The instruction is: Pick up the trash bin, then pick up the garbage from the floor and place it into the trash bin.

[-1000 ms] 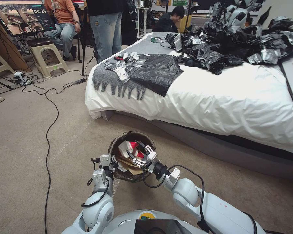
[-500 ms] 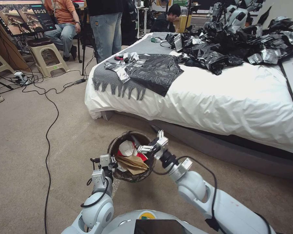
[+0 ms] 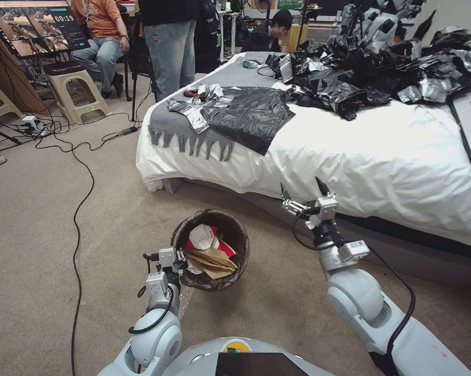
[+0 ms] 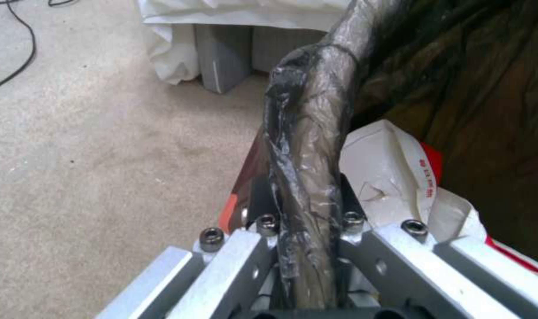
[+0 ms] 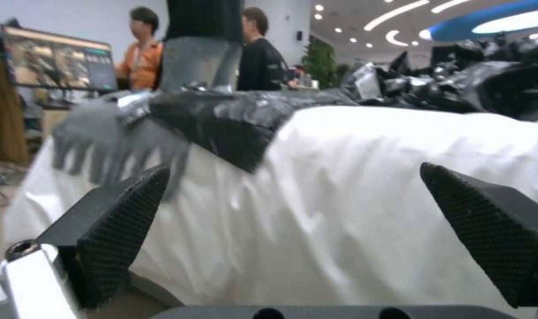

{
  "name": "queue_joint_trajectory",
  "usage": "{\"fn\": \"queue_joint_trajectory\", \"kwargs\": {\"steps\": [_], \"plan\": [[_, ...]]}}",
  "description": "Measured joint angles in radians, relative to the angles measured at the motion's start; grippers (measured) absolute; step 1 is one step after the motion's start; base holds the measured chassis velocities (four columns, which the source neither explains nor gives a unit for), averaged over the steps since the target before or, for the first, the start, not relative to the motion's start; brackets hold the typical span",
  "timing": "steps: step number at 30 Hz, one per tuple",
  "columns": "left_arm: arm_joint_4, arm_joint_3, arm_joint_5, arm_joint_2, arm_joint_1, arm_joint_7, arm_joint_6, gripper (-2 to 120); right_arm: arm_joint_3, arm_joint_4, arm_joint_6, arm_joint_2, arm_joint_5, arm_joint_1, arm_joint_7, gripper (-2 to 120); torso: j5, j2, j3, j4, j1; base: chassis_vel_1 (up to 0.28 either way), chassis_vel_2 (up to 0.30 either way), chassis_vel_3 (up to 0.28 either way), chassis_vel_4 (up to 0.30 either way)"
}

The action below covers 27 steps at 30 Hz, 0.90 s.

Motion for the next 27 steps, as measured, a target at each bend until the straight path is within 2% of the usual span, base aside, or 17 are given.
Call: {"fn": "queue_joint_trajectory", "kwargs": {"steps": [1,14,19,27], "plan": [[0.000,-0.001,0.000,0.000,0.000,0.000,0.000,2,0.030,0.005,-0.005,0.006,-0.010,-0.025,0.008,100,0.0000,0.000,0.000,0.0000,0.000,0.000,0.000,0.000,0.000],[0.000,-0.006,0.001,0.000,0.002,0.000,-0.002,2,0.109,0.003,0.000,0.029,-0.075,-0.122,0.016,100,-0.0001,0.000,0.000,0.0000,0.000,0.000,0.000,0.000,0.000],[-0.007,-0.009,0.006,0.001,0.007,-0.001,-0.006,2,0.154,-0.094,0.051,0.095,-0.198,-0.207,0.002,100,-0.0001,0.000,0.000,0.0002,0.000,0.000,0.000,0.000,0.000],[-0.013,-0.012,0.009,0.001,0.009,-0.003,-0.009,2,0.145,-0.154,0.085,0.157,-0.265,-0.254,-0.013,100,-0.0003,0.000,0.000,0.0002,0.000,0.000,0.000,0.000,0.000]]}}
